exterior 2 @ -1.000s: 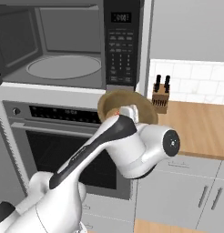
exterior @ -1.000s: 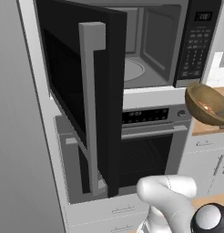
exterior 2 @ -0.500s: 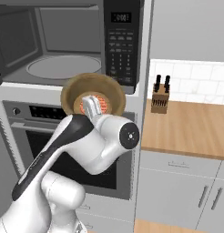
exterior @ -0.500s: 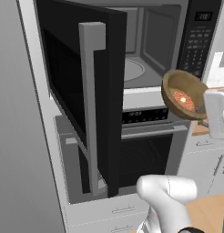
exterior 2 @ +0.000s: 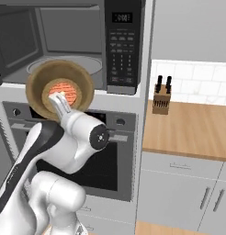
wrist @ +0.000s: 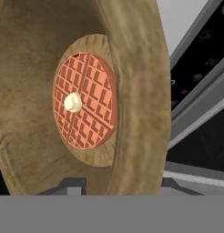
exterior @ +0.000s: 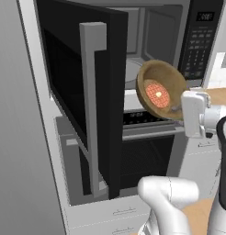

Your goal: Open the microwave, place the bowl with waffle inside the microwave, then close the microwave door and turn it on.

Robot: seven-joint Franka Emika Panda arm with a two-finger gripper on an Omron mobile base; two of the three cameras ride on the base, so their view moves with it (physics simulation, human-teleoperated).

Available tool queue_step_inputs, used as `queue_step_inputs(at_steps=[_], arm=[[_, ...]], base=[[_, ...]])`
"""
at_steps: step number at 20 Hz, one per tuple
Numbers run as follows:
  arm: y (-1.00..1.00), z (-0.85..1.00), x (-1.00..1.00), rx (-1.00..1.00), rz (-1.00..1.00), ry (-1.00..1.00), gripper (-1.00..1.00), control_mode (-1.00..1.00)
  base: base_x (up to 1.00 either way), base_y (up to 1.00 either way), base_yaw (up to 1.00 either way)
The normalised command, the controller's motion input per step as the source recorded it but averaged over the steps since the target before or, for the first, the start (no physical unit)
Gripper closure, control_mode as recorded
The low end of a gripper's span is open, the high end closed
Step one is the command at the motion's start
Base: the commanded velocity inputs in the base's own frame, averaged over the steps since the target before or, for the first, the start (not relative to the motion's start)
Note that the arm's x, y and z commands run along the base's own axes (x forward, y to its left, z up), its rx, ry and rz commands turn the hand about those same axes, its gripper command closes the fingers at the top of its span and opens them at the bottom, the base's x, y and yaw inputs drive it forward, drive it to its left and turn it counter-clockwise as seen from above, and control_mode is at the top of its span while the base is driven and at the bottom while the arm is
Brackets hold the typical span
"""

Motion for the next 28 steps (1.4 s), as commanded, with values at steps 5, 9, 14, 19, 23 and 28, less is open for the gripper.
queue_step_inputs(at_steps=[5, 9, 14, 19, 23, 28], arm=[[0.28, 0.40, 0.55, 0.00, 0.06, 0.05, 1.00, -1.00], [0.25, 0.59, 0.83, 0.00, 0.00, 0.15, 1.00, -1.00], [0.45, 0.51, 0.78, -0.03, 0.00, 0.12, 1.00, -1.00], [0.22, 0.50, 0.52, -0.05, 0.00, 0.19, 1.00, -1.00], [0.05, 0.28, 0.33, -0.18, -0.04, 0.18, 1.00, -1.00], [0.03, 0.03, 0.28, -0.30, -0.19, 0.17, 1.00, -1.00]], base=[[0.00, 0.00, 0.00], [0.00, 0.00, 0.00], [0.00, 0.00, 0.00], [0.00, 0.00, 0.00], [0.00, 0.00, 0.00], [0.00, 0.00, 0.00]])
